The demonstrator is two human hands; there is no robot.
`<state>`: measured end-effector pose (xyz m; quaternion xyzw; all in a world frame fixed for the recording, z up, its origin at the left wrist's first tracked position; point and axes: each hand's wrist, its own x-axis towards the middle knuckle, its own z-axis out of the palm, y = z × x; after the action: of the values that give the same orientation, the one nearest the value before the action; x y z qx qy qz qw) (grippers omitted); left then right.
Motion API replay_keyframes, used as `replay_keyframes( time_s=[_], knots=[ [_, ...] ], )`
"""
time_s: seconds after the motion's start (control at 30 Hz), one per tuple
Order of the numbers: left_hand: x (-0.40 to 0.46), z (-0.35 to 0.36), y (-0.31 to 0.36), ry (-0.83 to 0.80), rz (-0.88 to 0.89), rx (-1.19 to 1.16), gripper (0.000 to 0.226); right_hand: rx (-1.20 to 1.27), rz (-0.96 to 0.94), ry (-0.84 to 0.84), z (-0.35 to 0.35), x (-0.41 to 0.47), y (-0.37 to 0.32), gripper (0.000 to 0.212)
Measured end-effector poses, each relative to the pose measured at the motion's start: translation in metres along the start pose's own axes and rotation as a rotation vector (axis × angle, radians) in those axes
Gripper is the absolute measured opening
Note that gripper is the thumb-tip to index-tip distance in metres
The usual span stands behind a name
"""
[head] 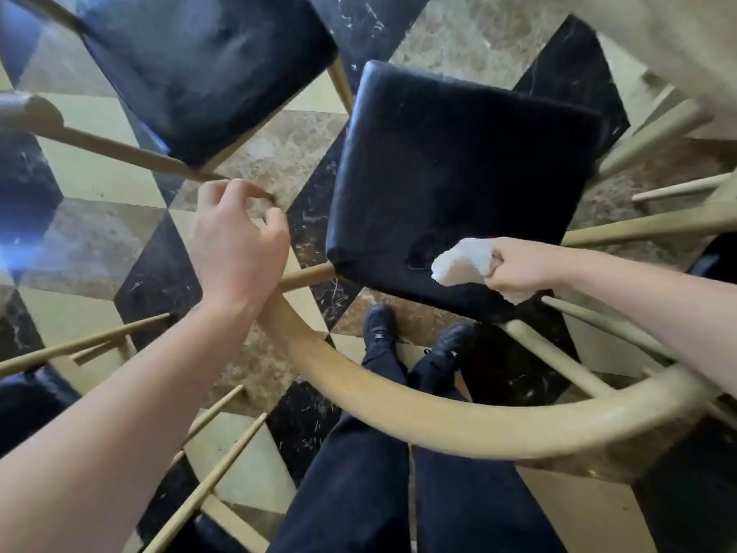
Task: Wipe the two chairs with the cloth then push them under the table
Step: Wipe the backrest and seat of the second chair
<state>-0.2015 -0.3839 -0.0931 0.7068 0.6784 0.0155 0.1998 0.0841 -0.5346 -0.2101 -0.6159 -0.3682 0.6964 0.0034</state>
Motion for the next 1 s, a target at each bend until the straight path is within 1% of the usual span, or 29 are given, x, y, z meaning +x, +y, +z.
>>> replay_keyframes(
  time_s=[0.07,0.13,0.27,0.33,0.37,0.4,0.43,0.47,0.5,0.53,0.57,0.6,0.63,0.7,0.73,0.8,0.83,0.87,0.9,0.93,0.97,1.0],
  knots=[
    [-0.005,-0.003,0.000,-0.022,0.014,0.013,0.033,0.063,0.103,0.064,-0.009,-0.050,0.030,0.049],
    [-0.006,-0.005,-0.003,-0.047,0.025,0.042,0.037,0.082,0.180,0.194,-0.016,-0.089,0.060,0.037],
    [-0.020,-0.006,0.001,-0.098,0.065,0.120,0.059,0.280,0.293,0.459,-0.015,-0.135,0.119,0.018],
    [-0.044,0.002,0.014,-0.118,0.173,0.158,0.058,0.402,0.303,0.550,-0.003,-0.139,0.139,0.032],
    [-0.060,0.015,0.024,-0.158,0.261,0.180,0.055,0.509,0.290,0.571,0.010,-0.142,0.147,0.036],
    [-0.077,0.027,0.032,-0.220,0.342,0.184,0.051,0.623,0.230,0.583,0.022,-0.143,0.147,0.042],
    [-0.096,0.041,0.045,-0.305,0.403,0.183,0.049,0.746,0.102,0.543,0.033,-0.145,0.144,0.051],
    [-0.115,0.053,0.056,-0.402,0.443,0.195,0.048,0.804,-0.051,0.465,0.048,-0.145,0.141,0.056],
    [-0.134,0.064,0.066,-0.495,0.469,0.210,0.050,0.787,-0.181,0.399,0.065,-0.144,0.138,0.056],
    [-0.150,0.073,0.075,-0.572,0.484,0.214,0.053,0.737,-0.235,0.368,0.082,-0.141,0.138,0.055],
    [-0.165,0.080,0.082,-0.625,0.495,0.213,0.057,0.684,-0.186,0.355,0.096,-0.140,0.136,0.051],
    [-0.178,0.084,0.087,-0.661,0.513,0.212,0.061,0.611,-0.123,0.381,0.107,-0.139,0.140,0.049],
    [-0.188,0.087,0.091,-0.683,0.544,0.218,0.064,0.574,-0.126,0.410,0.117,-0.139,0.143,0.050],
    [-0.199,0.090,0.095,-0.719,0.610,0.281,0.068,0.610,-0.152,0.462,0.133,-0.141,0.140,0.053],
    [-0.199,0.089,0.096,-0.736,0.615,0.312,0.070,0.594,-0.145,0.516,0.137,-0.141,0.135,0.053],
    [-0.198,0.087,0.098,-0.766,0.633,0.387,0.073,0.551,-0.163,0.550,0.144,-0.140,0.124,0.039],
    [-0.198,0.086,0.100,-0.776,0.663,0.414,0.074,0.508,-0.148,0.524,0.144,-0.140,0.120,0.037],
    [-0.200,0.085,0.102,-0.790,0.694,0.430,0.073,0.443,-0.114,0.463,0.143,-0.140,0.120,0.038],
    [-0.203,0.085,0.104,-0.814,0.707,0.429,0.072,0.377,-0.084,0.378,0.141,-0.143,0.119,0.044],
    [-0.206,0.085,0.105,-0.833,0.708,0.412,0.072,0.323,-0.058,0.286,0.137,-0.147,0.120,0.058],
    [-0.209,0.085,0.105,-0.848,0.695,0.399,0.072,0.282,-0.048,0.210,0.132,-0.151,0.121,0.065],
    [-0.211,0.085,0.106,-0.852,0.675,0.386,0.071,0.261,-0.039,0.139,0.127,-0.154,0.123,0.059]
  ],
)
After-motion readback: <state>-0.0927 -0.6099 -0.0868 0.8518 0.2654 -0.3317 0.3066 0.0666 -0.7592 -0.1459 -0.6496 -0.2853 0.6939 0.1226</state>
